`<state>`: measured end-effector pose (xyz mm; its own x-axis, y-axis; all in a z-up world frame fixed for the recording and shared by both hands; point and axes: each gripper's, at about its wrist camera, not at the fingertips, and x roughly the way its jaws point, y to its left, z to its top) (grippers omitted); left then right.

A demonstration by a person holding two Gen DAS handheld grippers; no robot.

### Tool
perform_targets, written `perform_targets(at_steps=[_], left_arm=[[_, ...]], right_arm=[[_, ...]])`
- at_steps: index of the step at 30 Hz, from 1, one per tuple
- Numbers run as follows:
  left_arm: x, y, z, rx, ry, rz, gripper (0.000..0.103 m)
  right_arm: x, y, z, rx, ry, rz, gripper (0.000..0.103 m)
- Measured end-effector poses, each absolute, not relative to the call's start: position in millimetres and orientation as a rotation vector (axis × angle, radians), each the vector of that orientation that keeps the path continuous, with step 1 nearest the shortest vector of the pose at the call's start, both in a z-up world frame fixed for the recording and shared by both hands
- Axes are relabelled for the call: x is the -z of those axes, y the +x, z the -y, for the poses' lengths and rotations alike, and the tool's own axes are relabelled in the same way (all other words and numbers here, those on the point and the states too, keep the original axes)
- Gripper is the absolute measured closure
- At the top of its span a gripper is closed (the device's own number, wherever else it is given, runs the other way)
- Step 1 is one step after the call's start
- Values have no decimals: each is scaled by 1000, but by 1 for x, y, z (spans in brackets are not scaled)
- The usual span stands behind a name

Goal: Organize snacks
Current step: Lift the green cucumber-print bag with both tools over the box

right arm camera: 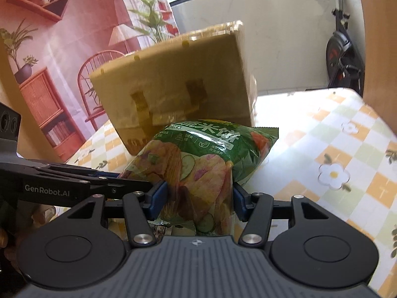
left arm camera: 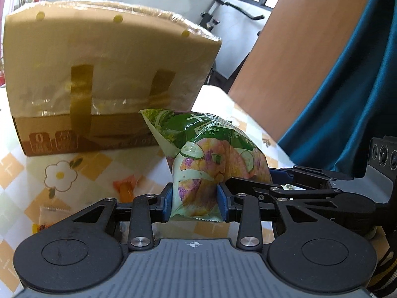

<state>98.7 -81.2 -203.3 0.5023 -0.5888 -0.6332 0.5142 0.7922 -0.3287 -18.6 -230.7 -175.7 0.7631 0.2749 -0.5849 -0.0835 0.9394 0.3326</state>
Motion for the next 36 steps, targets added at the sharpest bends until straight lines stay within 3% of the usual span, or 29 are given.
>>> perform_targets(at_steps=[36], left_arm=[[118,90,62,679,-117,-559,64]], right_arm=[[79,-6,211,-198,163,-498,46]])
